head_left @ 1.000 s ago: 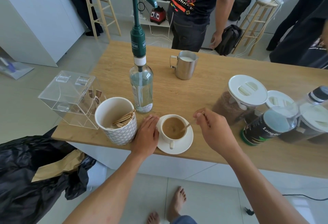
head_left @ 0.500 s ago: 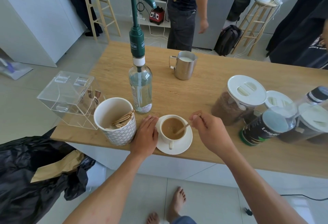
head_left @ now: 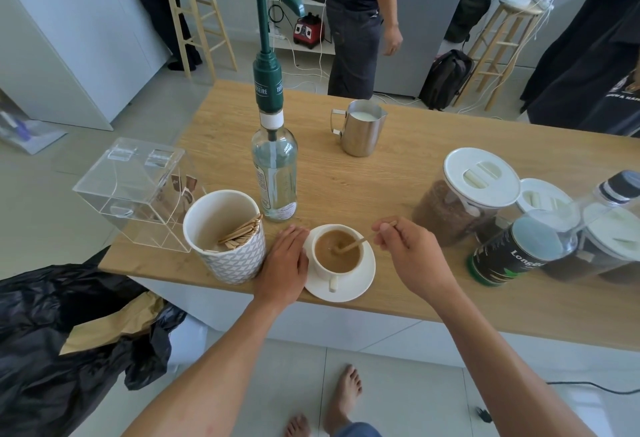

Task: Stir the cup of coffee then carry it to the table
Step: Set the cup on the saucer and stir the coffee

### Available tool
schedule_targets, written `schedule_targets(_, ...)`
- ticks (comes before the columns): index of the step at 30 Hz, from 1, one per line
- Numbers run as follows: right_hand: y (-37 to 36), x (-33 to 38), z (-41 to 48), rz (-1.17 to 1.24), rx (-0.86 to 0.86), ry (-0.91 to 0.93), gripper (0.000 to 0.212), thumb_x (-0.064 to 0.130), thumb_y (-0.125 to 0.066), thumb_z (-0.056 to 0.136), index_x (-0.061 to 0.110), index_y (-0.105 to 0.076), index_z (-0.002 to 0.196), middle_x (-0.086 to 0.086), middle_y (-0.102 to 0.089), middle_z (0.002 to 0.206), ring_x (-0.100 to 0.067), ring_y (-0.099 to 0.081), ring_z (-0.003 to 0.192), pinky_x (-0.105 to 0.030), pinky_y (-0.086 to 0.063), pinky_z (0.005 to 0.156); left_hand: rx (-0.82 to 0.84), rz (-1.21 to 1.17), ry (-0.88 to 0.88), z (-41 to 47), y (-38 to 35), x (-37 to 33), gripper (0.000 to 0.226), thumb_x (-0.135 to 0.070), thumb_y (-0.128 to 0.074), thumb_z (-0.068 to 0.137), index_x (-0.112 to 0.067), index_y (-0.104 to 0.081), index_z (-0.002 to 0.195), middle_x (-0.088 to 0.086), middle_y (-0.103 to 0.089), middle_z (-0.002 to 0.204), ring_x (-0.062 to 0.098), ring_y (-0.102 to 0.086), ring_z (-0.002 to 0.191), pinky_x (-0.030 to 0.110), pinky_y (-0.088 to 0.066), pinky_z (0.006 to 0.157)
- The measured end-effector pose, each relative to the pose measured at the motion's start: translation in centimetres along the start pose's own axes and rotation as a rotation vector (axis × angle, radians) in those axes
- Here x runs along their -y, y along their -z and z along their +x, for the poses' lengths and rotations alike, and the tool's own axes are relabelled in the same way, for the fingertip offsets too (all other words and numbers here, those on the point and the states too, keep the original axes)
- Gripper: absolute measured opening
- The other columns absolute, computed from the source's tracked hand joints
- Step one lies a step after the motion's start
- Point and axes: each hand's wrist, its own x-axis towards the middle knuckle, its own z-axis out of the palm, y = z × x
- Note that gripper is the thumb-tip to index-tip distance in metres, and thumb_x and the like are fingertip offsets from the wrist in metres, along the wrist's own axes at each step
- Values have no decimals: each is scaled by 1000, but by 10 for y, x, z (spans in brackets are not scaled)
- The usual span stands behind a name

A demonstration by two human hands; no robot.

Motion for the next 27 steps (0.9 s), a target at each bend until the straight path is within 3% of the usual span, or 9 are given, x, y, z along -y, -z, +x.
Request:
schedule_targets(2,1,-2,0,0,-19,-26,25,17,-45,100,20,-67,86,12,-66,74,-8,-61,68,-21,-45,56,5,-2,-5,0,0,0,40,-16,-40,103,-12,-47,142,1,-46,149,14,-28,145,19,-13,117)
schedule_targets(6,4,-2,3,43,-74,-35,23,19,-46,101,22,-67,92,11,-67,77,6,-60,71,-7,-43,60,10,2,-1,1,-2,2,40,-17,-39,103,-13,-47,143,1,-45,150,15,-27,146,25,-17,119)
schedule_targets(9,1,-4,2,63,-8,-60,26,18,-47,100,21,-68,86,9,-68,74,-5,-59,63,-16,-45,59,8,1,0,0,-2,2,40,-17,-40,103,-13,-47,143,2,-46,149,16,-28,145,25,-17,119)
schedule_targets(14,6,-9,5,99,-102,-107,26,19,-46,101,25,-66,86,10,-67,75,8,-58,65,-5,-42,59,-9,8,-25,0,-1,1,39,-14,-43,102,-10,-50,140,4,-50,146,18,-33,143,32,-23,120)
schedule_targets(17,1,-10,2,104,-17,-102,27,18,-46,101,27,-66,85,7,-69,75,5,-59,65,-7,-45,61,-4,8,-15,0,-1,1,39,-14,-43,102,-10,-50,140,5,-49,147,18,-33,144,34,-25,120)
schedule_targets(27,-1,-9,4,78,-36,-82,28,19,-45,101,30,-64,83,9,-68,75,4,-61,68,-12,-45,59,-9,12,-23,0,0,0,39,-15,-42,103,-11,-50,141,4,-49,147,17,-32,143,31,-21,120)
